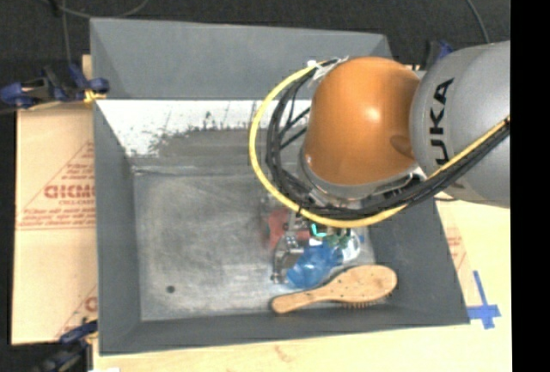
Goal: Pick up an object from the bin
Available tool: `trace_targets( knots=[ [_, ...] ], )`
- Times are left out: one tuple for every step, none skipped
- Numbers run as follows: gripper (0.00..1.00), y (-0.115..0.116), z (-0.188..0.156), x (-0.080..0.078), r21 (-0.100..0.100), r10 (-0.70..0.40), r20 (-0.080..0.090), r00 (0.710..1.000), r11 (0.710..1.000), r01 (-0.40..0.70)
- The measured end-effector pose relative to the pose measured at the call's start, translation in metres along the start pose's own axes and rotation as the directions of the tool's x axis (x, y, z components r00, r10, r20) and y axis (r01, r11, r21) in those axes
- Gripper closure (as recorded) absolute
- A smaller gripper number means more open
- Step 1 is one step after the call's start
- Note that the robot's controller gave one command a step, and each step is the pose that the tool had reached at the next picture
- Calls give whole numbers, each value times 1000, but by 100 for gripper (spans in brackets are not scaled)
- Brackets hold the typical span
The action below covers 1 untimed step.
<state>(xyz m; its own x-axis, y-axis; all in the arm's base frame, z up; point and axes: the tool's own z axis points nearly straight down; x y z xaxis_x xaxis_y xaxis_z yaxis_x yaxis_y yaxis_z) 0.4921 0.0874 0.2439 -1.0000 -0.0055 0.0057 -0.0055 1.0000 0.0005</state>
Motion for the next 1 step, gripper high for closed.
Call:
trace_targets(
  knots=[
    [0, 0, -4, -2, -1, 3, 8, 1000, 1000, -3]
  ],
)
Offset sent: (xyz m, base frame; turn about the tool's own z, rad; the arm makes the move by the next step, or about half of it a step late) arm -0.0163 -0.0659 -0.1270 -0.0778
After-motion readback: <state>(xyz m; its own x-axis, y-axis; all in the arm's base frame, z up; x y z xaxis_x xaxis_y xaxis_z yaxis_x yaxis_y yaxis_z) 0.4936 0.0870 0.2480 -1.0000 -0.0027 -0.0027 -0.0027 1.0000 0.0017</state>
